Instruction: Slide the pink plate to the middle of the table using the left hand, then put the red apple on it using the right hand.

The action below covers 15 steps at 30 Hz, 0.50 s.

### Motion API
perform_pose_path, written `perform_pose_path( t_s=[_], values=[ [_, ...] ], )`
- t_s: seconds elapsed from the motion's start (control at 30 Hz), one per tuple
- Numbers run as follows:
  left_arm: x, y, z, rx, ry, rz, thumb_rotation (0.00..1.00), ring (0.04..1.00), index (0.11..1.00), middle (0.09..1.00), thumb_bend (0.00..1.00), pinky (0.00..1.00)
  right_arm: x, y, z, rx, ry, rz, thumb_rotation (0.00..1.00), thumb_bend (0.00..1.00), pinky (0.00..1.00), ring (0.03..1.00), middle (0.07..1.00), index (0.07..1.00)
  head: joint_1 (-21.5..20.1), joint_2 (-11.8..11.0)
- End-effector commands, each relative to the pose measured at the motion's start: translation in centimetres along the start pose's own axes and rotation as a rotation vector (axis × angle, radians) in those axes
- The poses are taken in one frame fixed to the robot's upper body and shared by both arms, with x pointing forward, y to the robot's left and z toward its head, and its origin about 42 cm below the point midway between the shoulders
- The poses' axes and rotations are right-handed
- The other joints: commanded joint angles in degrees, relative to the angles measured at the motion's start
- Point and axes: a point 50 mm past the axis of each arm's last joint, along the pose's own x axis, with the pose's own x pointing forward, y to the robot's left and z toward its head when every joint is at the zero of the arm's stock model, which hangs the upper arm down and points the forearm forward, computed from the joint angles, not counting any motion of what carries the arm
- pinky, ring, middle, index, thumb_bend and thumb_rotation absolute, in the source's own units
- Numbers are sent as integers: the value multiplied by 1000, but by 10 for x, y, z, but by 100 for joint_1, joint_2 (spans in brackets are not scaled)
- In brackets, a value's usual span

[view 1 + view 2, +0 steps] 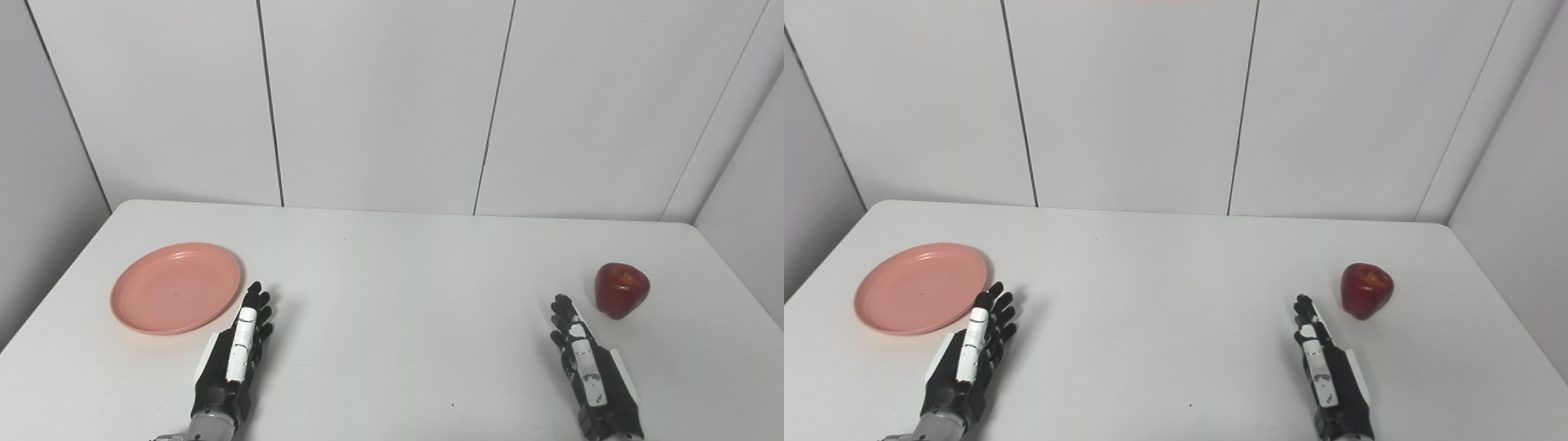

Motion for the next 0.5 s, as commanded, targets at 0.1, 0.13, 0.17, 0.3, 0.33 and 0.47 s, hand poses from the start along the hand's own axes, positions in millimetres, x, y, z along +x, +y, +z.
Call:
perform_pose_path(
  t_s=[0.1, 0.13, 0.17, 0.3, 0.33, 0.47],
  values=[
    [-7, 10, 2, 37, 0, -3, 1000, 1000, 1000, 1000, 685, 1000, 5, 3, 9, 1, -53, 12, 948, 931, 1000, 1000, 969, 958, 10, -8],
    [-7, 10, 2, 37, 1, -3, 1000, 1000, 1000, 1000, 686, 1000, 5, 3, 9, 3, -53, 11, 948, 932, 1000, 1000, 969, 957, 10, -8],
    [-7, 10, 2, 38, 1, -4, 1000, 1000, 1000, 1000, 683, 1000, 5, 3, 9, 4, -54, 11, 946, 932, 1000, 1000, 968, 955, 10, -8],
    [-7, 10, 2, 38, 2, -5, 1000, 1000, 1000, 1000, 684, 1000, 5, 4, 9, 5, -54, 9, 948, 929, 1000, 1000, 968, 954, 7, -8],
    [-7, 10, 2, 38, 3, -6, 1000, 1000, 1000, 1000, 686, 1000, 5, 4, 9, 6, -54, 8, 947, 927, 1000, 1000, 968, 953, 7, -8],
    [-7, 10, 2, 37, 6, -5, 1000, 1000, 1000, 1000, 688, 1000, 5, 3, 8, 7, -56, 9, 950, 926, 1000, 1000, 967, 955, 7, -8]
  ],
)
